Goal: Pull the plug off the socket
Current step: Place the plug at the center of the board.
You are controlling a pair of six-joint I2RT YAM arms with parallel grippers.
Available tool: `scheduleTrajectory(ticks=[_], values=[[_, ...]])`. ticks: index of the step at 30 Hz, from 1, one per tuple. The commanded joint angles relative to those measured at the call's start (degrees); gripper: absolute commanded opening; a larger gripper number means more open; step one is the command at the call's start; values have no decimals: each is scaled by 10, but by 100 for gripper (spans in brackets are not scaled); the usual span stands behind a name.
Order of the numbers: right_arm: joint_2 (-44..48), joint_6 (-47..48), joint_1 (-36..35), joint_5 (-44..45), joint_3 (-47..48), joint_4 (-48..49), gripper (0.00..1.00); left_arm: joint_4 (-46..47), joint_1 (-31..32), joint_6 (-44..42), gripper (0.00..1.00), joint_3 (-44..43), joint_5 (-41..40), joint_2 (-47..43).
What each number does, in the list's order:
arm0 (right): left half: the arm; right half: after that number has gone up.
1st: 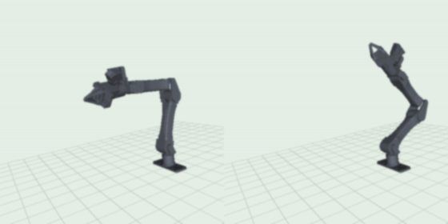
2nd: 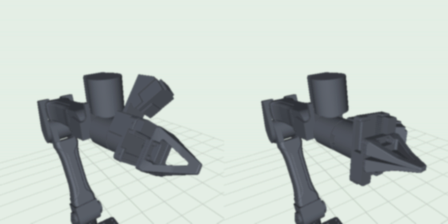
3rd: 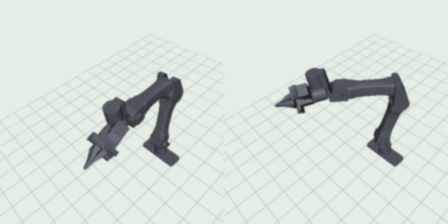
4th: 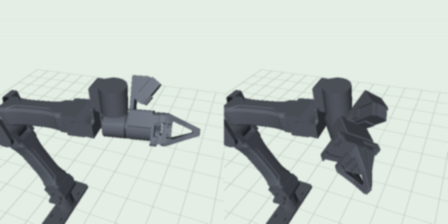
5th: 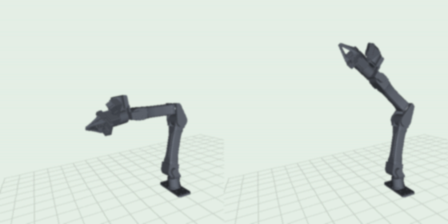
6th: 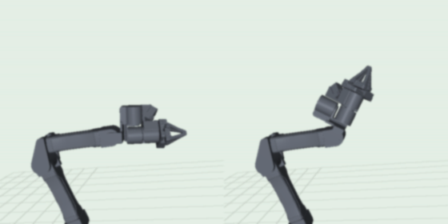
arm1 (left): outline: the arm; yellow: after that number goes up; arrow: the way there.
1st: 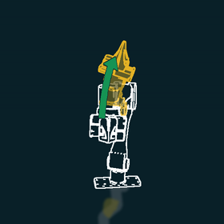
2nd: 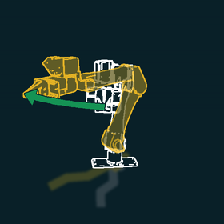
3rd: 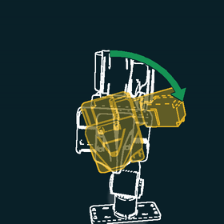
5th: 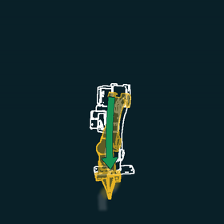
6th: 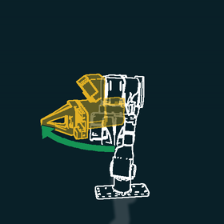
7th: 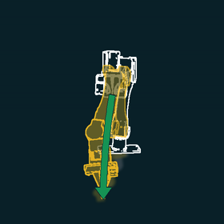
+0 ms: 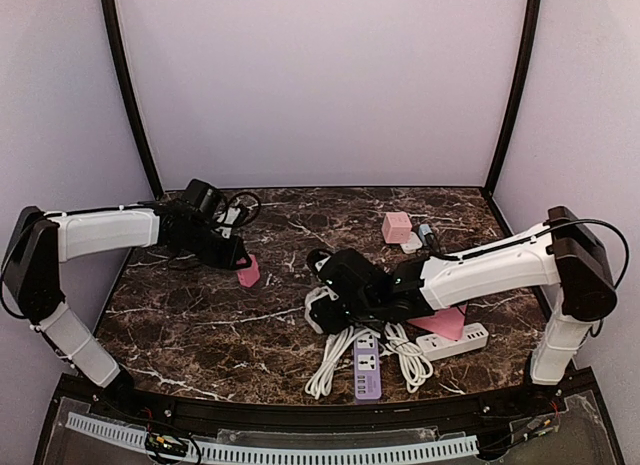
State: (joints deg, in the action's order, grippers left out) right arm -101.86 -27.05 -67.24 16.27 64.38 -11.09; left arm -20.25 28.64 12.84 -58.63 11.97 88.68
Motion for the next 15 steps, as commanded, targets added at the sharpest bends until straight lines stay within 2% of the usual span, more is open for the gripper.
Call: scheduleTrajectory(ticks=[1, 6, 12, 15], values=[[35, 12, -11, 8, -9, 39, 0, -59, -34, -25, 1, -80, 82, 55], [43, 31, -24, 11, -16, 59, 0, -57, -78, -37, 1, -123, 114, 128], [47, 43, -28, 14, -18, 68, 0, -44, -104, -34, 1, -122, 118, 165], [46, 46, -29, 14, -16, 71, 0, -42, -114, -36, 5, -116, 115, 175]])
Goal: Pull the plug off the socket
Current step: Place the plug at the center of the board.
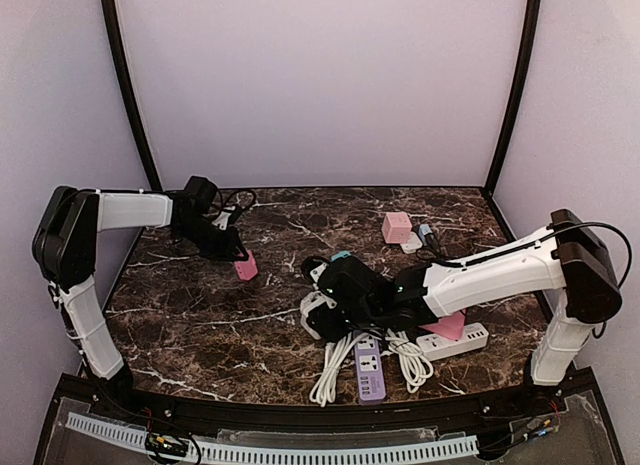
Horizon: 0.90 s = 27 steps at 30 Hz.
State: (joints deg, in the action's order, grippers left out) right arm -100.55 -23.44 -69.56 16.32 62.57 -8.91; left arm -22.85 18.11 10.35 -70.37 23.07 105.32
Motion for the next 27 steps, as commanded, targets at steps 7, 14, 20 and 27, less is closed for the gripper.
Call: scheduleTrajectory(ticks=[7, 14, 20, 27], values=[[40, 22, -12, 17, -9, 74, 0, -16, -31, 1, 27, -4, 12, 27], [59, 57, -21, 20, -25, 108, 0, -23, -31, 12, 66, -4, 10, 22], [76, 76, -22, 23, -35, 128, 0, -24, -31, 13, 86, 2, -15, -9], [117, 95, -24, 34, -82, 190, 0, 19, -27, 5, 88, 43, -5, -118]])
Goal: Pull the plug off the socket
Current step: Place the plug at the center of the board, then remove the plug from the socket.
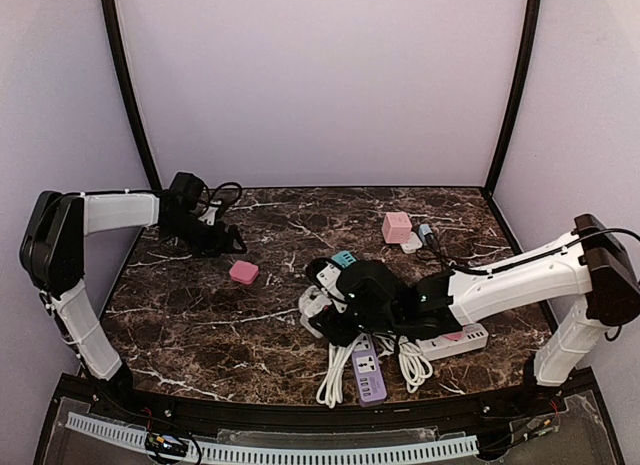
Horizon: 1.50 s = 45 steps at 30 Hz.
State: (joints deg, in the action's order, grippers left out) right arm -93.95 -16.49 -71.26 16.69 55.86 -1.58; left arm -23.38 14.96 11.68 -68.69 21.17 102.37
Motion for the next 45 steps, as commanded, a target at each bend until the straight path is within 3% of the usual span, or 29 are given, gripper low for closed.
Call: scheduleTrajectory(ticks=[1, 7, 12, 17, 40, 42, 45], values=[[57, 29, -8, 33, -20, 127, 0, 37, 7, -10, 88, 36, 23, -99], [40, 31, -7, 86, 20, 95, 0, 65, 71, -21, 88, 40, 140, -140], [23, 21, -7, 113, 38, 93, 0, 107, 143, 0, 88, 47, 248, -127], [28, 25, -7, 120, 39, 111, 0, 145, 172, 45, 88, 58, 308, -96], [62, 64, -8, 115, 26, 168, 0, 128, 249, 74, 89, 48, 335, -17], [59, 64, -8, 114, 27, 167, 0, 131, 250, 76, 84, 48, 336, -16], [57, 63, -9, 115, 26, 166, 0, 136, 250, 78, 69, 48, 339, -15]])
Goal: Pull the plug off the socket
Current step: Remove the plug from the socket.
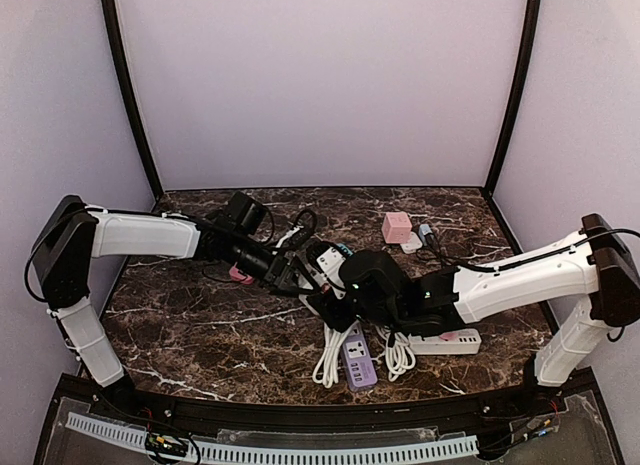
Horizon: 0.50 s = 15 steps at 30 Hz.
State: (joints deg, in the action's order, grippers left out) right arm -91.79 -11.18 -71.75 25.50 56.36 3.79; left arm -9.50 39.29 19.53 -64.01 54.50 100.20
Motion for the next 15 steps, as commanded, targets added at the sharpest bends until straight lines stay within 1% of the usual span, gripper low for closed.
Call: scheduleTrajectory(ticks=[1, 2, 3, 4, 5, 6, 10, 13, 15], values=[[35, 10, -4, 27, 22, 110, 0, -2, 7, 2, 66, 2, 7, 7], [34, 9, -4, 25, 24, 108, 0, 0, 6, 3, 60, 3, 8, 8], [33, 8, -4, 25, 26, 105, 0, 2, 7, 6, 57, 3, 10, 9], [31, 7, -4, 26, 27, 101, 0, 4, 6, 7, 51, 4, 11, 10], [30, 6, -4, 25, 29, 98, 5, 5, 6, 9, 49, 3, 13, 12], [30, 4, -4, 25, 29, 96, 15, 7, 6, 10, 44, 4, 14, 12], [39, -6, -4, 20, 18, 91, 61, 7, 6, 10, 36, 3, 10, 11], [56, -19, -3, 11, 7, 75, 84, 1, 5, 4, 33, 0, -4, 9], [71, -34, -4, 0, -6, 60, 94, -14, 2, -1, 30, -3, -14, 8]])
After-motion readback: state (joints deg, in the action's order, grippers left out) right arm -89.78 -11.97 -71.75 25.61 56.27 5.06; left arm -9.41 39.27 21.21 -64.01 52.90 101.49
